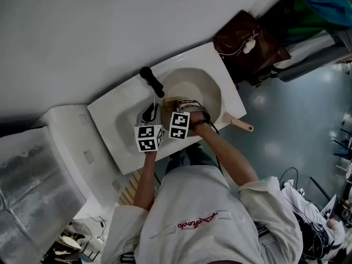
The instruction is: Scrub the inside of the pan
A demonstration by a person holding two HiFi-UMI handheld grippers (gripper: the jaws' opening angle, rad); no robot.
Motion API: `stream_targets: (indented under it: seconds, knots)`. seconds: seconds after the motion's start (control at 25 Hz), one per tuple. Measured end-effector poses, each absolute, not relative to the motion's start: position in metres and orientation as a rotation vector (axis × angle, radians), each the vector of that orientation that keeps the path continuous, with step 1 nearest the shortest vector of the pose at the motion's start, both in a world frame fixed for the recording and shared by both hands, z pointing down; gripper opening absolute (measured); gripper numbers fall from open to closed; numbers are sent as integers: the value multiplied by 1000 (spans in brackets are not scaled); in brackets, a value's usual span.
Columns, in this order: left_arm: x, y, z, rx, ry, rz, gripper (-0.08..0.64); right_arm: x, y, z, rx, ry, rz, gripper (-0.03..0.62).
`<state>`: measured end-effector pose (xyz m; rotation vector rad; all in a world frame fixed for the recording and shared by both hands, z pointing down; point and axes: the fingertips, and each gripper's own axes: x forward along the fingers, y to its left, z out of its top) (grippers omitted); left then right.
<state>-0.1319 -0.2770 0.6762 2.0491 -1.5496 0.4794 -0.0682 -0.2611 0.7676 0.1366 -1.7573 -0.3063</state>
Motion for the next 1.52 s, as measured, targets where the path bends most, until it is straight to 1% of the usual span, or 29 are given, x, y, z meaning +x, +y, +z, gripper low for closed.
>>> stream_targets:
  seconds: [0.44,0.8,1.16,1.52]
  knots:
    - [-131,-277,677,2051,-1548,488,54,-31,-300,772,245,-1721,-265,25]
    - [-132,-276,677,2060,-1538,491,55,4,-286,779,247,-1666,-253,25]
    - [-131,-277,677,2068,-1534,499,57,-15,-267,779,219,-1667,-277,25]
    - [-131,-275,676,2074,-1511,511,63,-17,-266,777,236,-1683,-252,25]
